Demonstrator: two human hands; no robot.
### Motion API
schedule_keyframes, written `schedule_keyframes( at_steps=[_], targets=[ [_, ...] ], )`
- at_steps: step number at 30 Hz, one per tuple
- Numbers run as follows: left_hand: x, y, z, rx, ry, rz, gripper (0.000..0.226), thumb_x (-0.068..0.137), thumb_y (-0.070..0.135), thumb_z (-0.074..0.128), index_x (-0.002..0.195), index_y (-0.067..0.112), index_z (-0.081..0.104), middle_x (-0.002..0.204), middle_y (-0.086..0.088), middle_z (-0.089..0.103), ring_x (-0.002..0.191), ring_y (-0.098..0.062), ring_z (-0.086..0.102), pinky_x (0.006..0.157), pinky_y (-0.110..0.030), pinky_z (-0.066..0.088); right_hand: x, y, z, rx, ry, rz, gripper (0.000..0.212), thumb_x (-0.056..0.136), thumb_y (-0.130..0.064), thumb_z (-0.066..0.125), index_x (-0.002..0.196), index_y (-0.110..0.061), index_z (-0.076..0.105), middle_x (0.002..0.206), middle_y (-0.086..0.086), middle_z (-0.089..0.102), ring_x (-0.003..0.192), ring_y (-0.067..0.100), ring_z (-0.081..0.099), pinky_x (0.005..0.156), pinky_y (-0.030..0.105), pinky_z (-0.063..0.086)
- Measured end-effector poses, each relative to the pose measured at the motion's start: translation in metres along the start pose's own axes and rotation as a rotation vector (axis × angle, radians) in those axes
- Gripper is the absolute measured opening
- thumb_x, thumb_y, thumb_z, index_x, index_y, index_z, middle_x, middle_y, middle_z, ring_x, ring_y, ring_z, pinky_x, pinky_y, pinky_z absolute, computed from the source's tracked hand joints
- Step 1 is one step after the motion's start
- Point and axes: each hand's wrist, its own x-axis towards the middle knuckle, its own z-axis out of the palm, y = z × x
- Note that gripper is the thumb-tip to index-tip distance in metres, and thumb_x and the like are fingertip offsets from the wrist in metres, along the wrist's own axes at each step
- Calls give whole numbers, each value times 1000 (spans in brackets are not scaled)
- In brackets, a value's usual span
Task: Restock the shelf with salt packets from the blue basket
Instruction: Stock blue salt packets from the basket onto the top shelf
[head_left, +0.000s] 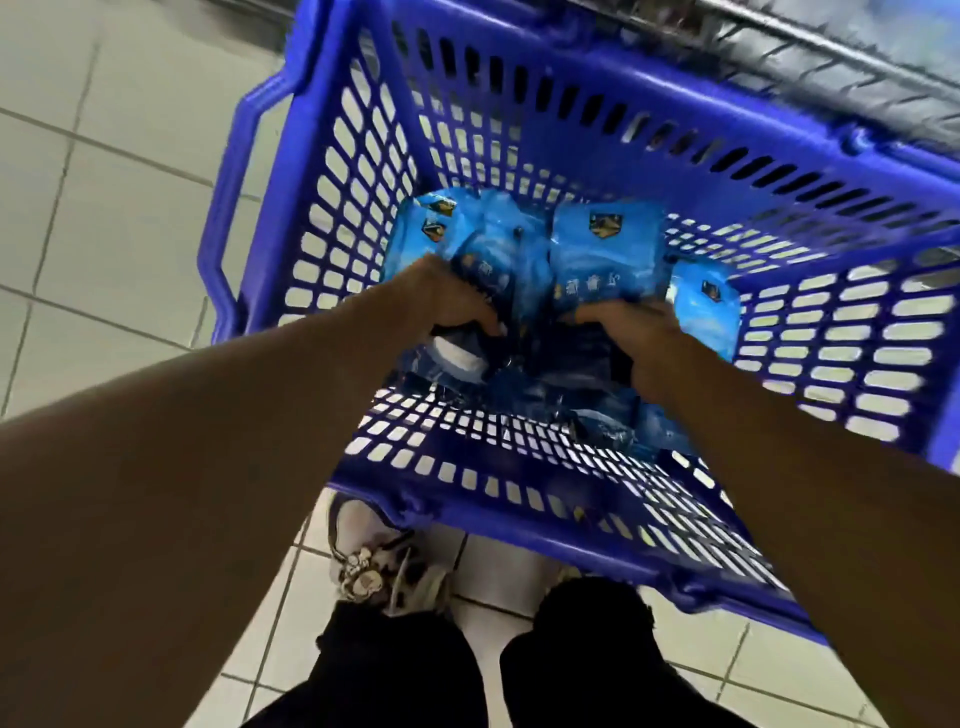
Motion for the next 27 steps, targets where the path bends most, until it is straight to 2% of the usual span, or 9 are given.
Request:
schedule_keyframes(
  at_steps=[2,4,7,10,14,16,20,23,27],
  targets=[
    [-24,-11,-5,-179,-7,-39,41,69,14,91,103,9,68,90,-8,72,70,-22,67,62,-31,56,-22,6,-10,45,-112,7,48,59,-7,89,105,-11,75,100,14,78,88,32,75,78,55,62],
    [-59,-23,-8,-505,-9,-44,30,70,1,87,94,7,71,98,-15,76,63,-19,71,57,-31,61,-56,5,-20,88,-179,29,53,62,-7,88,113,-12,73,105,12,77,98,34,74,88,56,59],
    [-126,-31,-17,-886,-39,-38,37,74,-4,81,110,1,73,106,-18,77,77,-25,77,60,-37,64,-113,8,-41,249,-266,89,50,56,-7,86,104,-15,77,102,12,78,86,29,77,72,48,63],
    [-205,-35,-31,-1050,-147,20,37,76,0,76,113,2,71,107,-17,77,88,-30,77,66,-49,64,-185,4,-63,373,-336,121,52,55,-10,82,106,-11,77,101,16,78,84,29,77,63,42,63],
    [-306,-35,-45,-1237,-189,82,45,76,7,69,121,9,68,109,-12,77,82,-20,76,69,-35,64,-286,-12,-95,395,-341,83,59,64,-6,76,122,0,68,102,14,78,85,25,76,70,36,62],
    [-351,-32,-48,-1319,-187,77,51,83,17,64,133,13,61,123,-11,73,92,-20,76,74,-35,64,-333,-20,-110,404,-296,61,58,65,-13,76,121,-1,68,103,12,77,84,23,75,74,35,62],
    [-450,-13,-69,-1359,-194,52,53,92,27,55,144,16,54,135,-12,66,104,-26,72,81,-39,63,-435,-52,-149,570,-311,120,36,76,-38,69,104,-18,79,103,8,78,79,20,77,60,30,61],
    [-519,4,-92,-1381,-201,39,54,86,15,62,139,9,57,128,-16,68,96,-27,74,82,-40,63,-507,-73,-175,555,-262,82,47,82,-39,67,122,-16,70,112,10,76,86,23,77,68,34,63],
    [-607,26,-132,-1193,-231,76,50,76,8,73,126,9,66,115,-15,75,90,-26,76,70,-37,63,-600,-95,-210,520,-211,-7,54,77,-43,74,121,-12,70,109,15,77,91,30,76,68,38,62]
  ],
)
